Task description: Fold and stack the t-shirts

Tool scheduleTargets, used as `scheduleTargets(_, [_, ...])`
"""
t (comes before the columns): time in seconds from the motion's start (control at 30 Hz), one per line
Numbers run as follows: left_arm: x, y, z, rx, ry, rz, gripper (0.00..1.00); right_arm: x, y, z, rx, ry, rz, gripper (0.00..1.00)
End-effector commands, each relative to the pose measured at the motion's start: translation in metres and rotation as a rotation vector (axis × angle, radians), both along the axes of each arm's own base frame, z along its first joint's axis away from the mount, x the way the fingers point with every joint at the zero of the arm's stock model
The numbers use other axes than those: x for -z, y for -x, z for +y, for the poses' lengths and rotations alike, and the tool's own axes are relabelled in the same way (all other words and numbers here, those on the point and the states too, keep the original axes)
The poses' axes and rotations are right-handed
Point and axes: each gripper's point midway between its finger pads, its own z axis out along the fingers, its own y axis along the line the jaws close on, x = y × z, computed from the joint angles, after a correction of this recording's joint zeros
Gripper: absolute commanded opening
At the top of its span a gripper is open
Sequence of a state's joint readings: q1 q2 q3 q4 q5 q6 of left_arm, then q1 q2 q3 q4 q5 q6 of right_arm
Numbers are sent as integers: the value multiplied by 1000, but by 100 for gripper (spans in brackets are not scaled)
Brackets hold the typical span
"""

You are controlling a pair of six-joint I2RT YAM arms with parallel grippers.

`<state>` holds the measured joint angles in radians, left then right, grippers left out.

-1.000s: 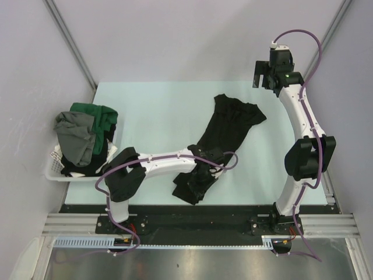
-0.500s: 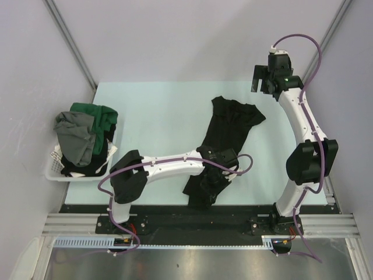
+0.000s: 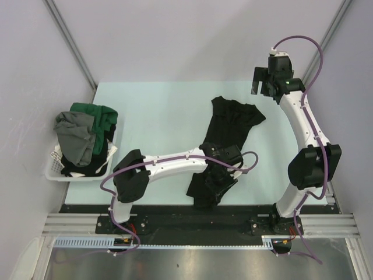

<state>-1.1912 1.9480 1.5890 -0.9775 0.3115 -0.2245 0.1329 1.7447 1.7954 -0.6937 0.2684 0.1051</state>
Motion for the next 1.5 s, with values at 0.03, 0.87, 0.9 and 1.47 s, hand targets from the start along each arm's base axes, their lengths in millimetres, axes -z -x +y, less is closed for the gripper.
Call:
scheduleTargets(0.03, [-26,6,-20,40,104,25,34,-23,11,-5,53,27,-52,100])
scheduleTargets(0.87, [-34,-75,33,-259,84,-158,40,2,56,4,38,-63,33,100])
scheduleTargets(0.9, [-32,-89,46,-304,66,-192,40,-2,65,7,33,-84,27,100])
scheduleTargets(1.47, [-37,-142,135,-555,8,-337,48,91,202,104,-102,-309,366,100])
